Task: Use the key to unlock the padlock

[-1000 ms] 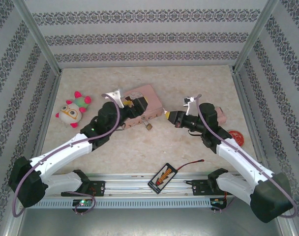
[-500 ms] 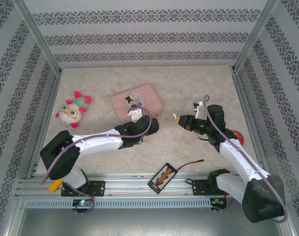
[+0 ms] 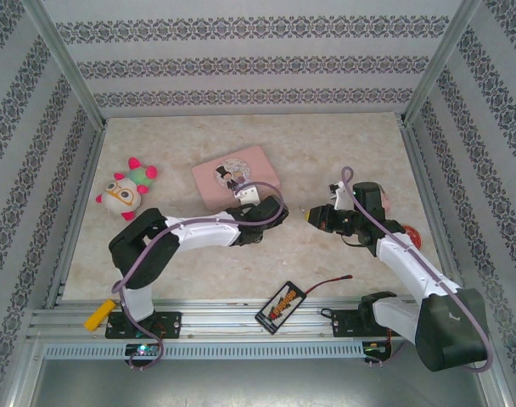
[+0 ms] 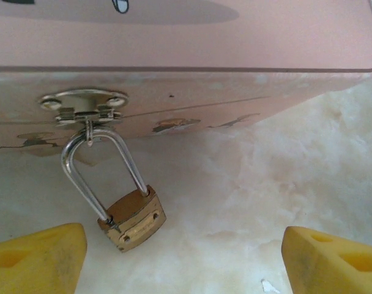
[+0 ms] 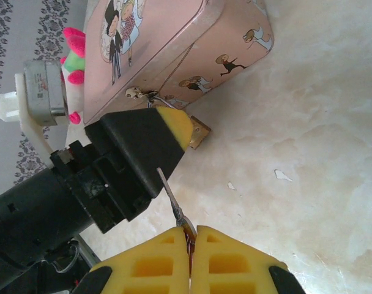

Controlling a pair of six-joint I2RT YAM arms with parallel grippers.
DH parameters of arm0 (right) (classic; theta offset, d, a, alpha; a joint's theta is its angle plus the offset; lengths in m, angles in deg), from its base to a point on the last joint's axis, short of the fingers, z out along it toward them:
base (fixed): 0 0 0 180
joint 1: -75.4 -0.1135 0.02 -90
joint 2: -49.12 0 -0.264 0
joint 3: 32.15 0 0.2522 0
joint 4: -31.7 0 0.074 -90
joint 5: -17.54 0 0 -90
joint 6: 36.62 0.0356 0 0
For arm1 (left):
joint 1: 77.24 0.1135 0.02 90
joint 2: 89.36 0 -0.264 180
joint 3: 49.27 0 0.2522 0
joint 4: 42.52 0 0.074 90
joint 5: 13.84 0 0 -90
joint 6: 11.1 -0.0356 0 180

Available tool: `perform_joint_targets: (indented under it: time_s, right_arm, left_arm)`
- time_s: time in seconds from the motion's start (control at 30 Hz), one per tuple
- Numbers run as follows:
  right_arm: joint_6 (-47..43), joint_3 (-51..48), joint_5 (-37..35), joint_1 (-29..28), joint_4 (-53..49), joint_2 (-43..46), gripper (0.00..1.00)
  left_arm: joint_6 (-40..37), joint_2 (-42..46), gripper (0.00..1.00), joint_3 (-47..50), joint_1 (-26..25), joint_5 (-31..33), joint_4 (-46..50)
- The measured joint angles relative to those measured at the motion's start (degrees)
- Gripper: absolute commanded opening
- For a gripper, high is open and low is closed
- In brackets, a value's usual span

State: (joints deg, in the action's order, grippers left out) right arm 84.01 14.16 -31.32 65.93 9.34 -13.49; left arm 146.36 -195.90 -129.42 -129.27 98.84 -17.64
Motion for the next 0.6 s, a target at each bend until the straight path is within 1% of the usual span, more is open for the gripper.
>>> perform_joint_targets:
  time_s: [0.07,0.3,0.6]
  right_arm:
    - [-0.7,0.46,-0.17,0.0,-0.24,-0.28,0.0]
    - [-2.16,1.29,-0.13,0.0,-0.26,-1.81,0.0]
    - [-2.54,2.01,0.33,0.0,-0.17,-4.22,0.0]
  left_arm:
    - [0.74,-1.36,0.77,-1.09,0.02,0.37,1.49]
    - [2.99,-3.82,0.76,-1.57,1.25,0.87,5.7]
    - [3.48,-5.4,0.77,-1.79,2.4,1.86,6.64]
